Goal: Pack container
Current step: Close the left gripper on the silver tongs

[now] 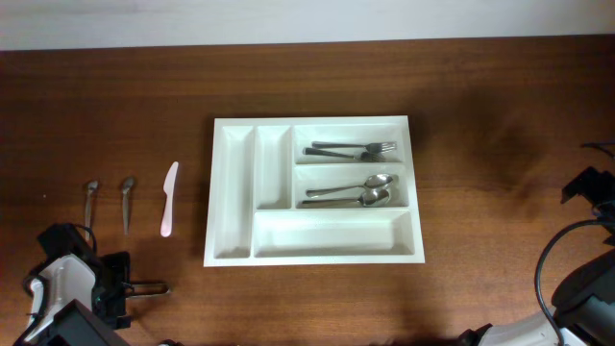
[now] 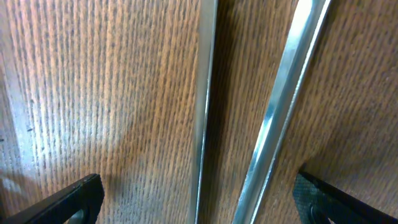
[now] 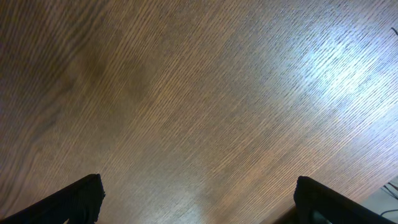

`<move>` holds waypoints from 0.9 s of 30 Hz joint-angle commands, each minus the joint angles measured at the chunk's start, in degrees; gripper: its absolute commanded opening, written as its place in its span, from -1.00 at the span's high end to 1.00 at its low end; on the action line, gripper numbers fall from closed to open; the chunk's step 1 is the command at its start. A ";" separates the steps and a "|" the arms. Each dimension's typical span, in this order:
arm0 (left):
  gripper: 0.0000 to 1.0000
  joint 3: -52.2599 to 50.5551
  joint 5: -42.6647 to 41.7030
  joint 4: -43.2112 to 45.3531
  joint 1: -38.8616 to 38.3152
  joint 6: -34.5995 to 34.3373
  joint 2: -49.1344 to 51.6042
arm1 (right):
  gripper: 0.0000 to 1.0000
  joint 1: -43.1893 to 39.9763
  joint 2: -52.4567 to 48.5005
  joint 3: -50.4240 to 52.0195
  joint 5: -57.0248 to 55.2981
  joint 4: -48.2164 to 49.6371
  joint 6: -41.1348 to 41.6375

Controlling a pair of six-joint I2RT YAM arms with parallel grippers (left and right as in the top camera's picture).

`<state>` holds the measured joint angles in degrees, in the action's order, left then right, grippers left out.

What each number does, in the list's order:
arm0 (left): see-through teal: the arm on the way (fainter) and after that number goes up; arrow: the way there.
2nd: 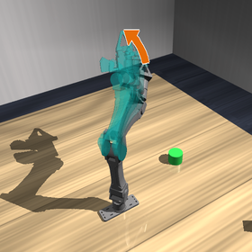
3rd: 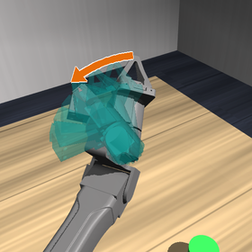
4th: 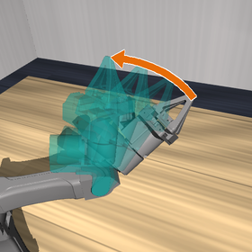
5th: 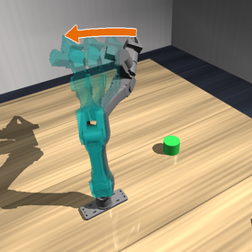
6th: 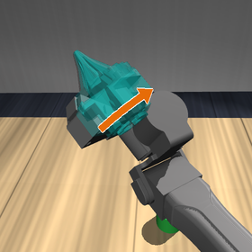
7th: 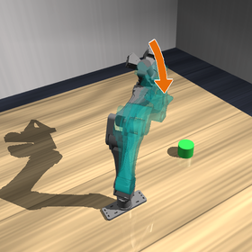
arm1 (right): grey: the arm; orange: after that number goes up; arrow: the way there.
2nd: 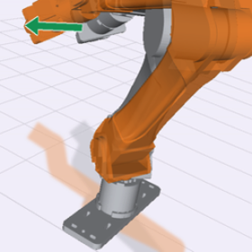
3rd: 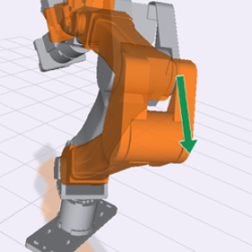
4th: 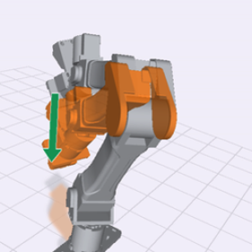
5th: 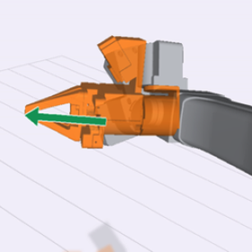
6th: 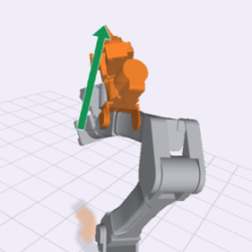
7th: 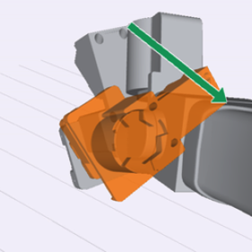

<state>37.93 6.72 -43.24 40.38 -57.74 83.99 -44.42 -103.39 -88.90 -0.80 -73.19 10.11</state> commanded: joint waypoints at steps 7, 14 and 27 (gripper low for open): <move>-0.98 -1.33 -3.65 -0.85 0.33 -0.52 0.35 | -0.98 0.15 -0.26 0.31 0.15 0.02 0.04; -0.98 -1.33 -4.70 -0.66 0.33 -0.48 0.35 | -0.98 0.15 -0.26 0.31 0.15 0.02 0.02; -0.86 -1.36 -5.64 1.68 0.28 3.41 0.35 | -0.98 0.15 -0.26 0.31 0.15 0.00 0.04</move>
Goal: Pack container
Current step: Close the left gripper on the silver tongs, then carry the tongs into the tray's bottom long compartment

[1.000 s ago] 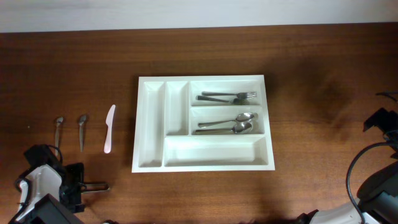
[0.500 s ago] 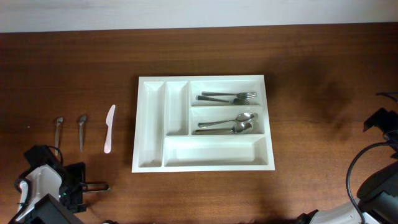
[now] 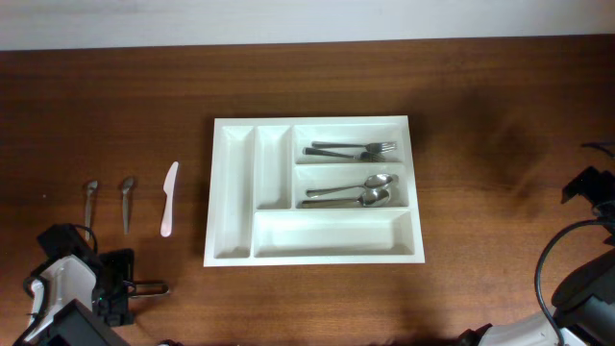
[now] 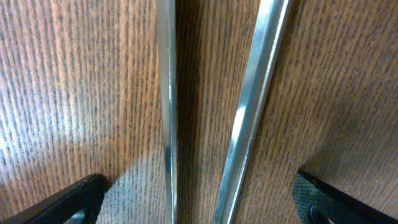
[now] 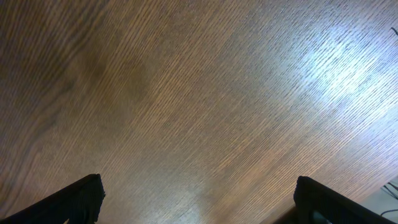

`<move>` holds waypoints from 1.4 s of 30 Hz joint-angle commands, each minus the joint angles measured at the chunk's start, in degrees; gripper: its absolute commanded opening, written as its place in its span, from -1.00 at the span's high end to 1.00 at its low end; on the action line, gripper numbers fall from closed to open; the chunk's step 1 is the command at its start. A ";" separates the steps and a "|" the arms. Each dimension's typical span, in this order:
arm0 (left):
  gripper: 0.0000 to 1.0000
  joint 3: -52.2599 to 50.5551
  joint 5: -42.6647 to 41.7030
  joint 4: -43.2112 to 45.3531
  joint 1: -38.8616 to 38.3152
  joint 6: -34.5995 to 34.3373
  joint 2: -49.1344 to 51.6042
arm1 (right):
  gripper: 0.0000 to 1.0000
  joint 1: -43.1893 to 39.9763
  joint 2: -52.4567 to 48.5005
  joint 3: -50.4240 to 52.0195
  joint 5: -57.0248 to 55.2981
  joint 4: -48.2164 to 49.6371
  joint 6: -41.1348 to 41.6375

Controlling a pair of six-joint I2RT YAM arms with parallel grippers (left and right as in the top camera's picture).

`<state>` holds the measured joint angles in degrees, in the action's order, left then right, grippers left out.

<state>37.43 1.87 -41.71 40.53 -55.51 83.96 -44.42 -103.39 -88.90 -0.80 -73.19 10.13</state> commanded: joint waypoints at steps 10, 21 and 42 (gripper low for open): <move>-0.04 -0.83 -1.73 0.17 0.13 1.53 0.35 | -0.98 0.15 -0.26 0.31 0.15 0.02 0.02; 0.87 5.68 -4.04 -2.08 0.13 8.35 0.33 | -0.98 0.15 -0.26 0.31 0.15 0.02 0.02; 0.93 30.42 -15.02 -8.02 -28.41 23.45 -10.16 | -0.98 0.15 -0.26 0.31 0.15 0.02 0.02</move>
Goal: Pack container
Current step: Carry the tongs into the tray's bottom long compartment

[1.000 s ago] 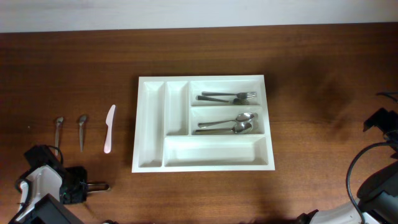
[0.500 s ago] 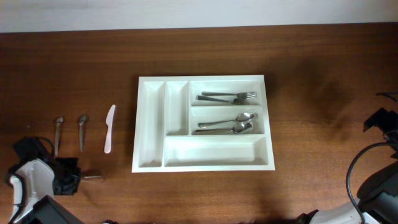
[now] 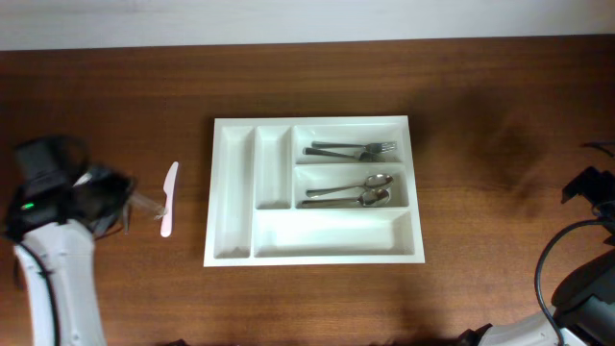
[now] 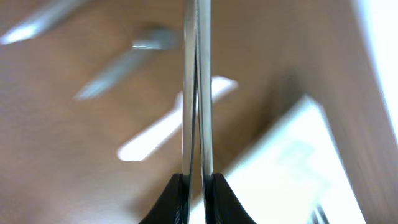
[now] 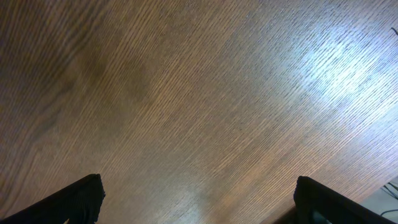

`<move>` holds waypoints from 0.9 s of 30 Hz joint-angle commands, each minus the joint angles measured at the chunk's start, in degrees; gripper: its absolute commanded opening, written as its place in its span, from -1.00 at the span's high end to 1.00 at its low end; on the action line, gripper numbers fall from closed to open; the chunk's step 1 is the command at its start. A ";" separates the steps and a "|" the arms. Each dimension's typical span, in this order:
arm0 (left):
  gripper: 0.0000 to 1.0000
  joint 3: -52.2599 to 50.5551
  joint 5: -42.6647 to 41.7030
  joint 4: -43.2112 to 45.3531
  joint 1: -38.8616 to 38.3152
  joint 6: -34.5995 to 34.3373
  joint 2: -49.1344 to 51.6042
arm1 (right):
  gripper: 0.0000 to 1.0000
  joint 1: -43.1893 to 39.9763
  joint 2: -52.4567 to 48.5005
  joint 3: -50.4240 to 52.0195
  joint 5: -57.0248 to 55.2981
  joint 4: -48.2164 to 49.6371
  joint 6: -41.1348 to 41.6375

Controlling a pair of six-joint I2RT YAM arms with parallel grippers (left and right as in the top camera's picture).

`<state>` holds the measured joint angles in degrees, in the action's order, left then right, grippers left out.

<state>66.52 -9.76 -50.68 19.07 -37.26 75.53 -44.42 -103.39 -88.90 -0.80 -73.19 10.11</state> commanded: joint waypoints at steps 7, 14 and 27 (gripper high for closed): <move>0.85 1.46 0.37 5.51 -31.36 17.22 -2.05 | -0.98 0.15 -0.26 0.31 0.15 0.02 0.04; 0.85 1.46 16.26 5.73 -47.28 25.79 -1.16 | -0.98 0.15 -0.26 0.31 0.15 0.02 0.04; 0.86 1.22 7.61 6.29 -54.34 54.73 -0.72 | -0.98 0.15 -0.26 0.31 0.15 0.02 0.04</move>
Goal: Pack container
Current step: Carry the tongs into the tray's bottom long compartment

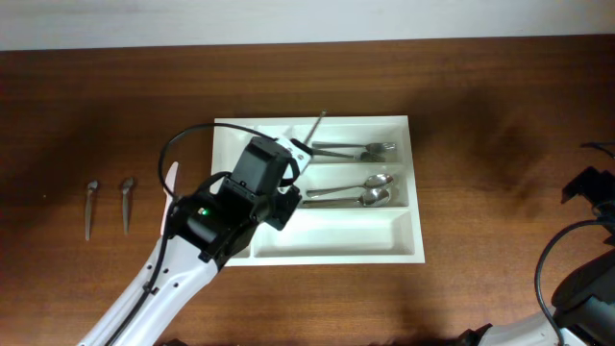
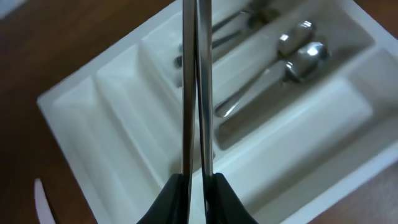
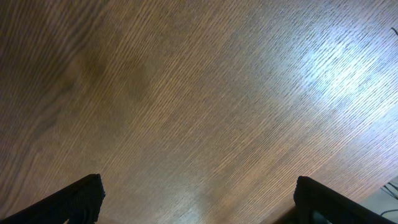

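My left gripper [image 2: 196,186] is shut on two thin metal utensils [image 2: 188,87], whose long shafts run side by side up the left wrist view. Overhead, that gripper [image 1: 288,163] hangs over the white cutlery tray [image 1: 317,258], near its narrow upright compartments, and the utensils' [image 1: 312,130] ends point at the tray's far rim. Forks [image 1: 354,149] lie in the tray's top right compartment and spoons [image 1: 351,190] in the one below. My right gripper [image 3: 199,205] stands open over bare wood at the far right.
Two small metal spoons [image 1: 91,192] [image 1: 126,188] lie on the table at the left. A white plastic knife [image 1: 170,178] lies just left of the tray, partly under my left arm. The tray's long bottom compartment [image 1: 332,234] holds nothing.
My left gripper has moved right with the two utensils, from beside the plastic knife to above the tray. The two small spoons at the left show again. My right arm has not moved.
My left gripper stood open at the table's front left, around two metal utensils lying on the wood, and then lower over them. Later it was shut on both, raised near the plastic knife. Now it holds them over the tray.
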`<move>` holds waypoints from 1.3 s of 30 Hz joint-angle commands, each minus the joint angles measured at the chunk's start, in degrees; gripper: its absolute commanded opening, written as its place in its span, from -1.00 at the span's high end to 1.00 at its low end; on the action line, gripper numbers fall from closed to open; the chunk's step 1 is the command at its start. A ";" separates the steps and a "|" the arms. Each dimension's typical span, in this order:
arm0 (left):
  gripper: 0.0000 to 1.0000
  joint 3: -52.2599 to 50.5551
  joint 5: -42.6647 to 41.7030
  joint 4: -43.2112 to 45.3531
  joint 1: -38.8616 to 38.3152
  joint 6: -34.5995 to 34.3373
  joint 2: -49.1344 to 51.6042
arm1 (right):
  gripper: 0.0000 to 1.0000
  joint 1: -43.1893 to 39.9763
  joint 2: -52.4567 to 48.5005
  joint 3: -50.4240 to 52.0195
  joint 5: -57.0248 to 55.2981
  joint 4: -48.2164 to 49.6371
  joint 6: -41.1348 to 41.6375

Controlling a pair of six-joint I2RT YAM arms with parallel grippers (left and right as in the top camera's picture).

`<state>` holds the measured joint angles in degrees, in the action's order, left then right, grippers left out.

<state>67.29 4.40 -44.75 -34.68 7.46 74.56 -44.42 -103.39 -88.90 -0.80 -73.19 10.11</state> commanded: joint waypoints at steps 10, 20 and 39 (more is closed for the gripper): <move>0.86 0.20 -19.65 -2.34 -0.59 37.73 3.19 | -0.98 0.15 -0.26 0.31 0.15 0.02 0.04; 0.79 0.20 -17.22 -5.77 -0.59 43.67 12.39 | -0.98 0.15 -0.26 0.31 0.15 0.02 0.04; 0.57 0.20 -17.27 -6.49 -4.31 43.63 23.21 | -0.98 0.15 -0.26 0.31 0.15 0.02 0.02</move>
<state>67.29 -12.40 -51.20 -38.17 50.15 97.41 -44.42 -103.39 -88.90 -0.78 -73.19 10.09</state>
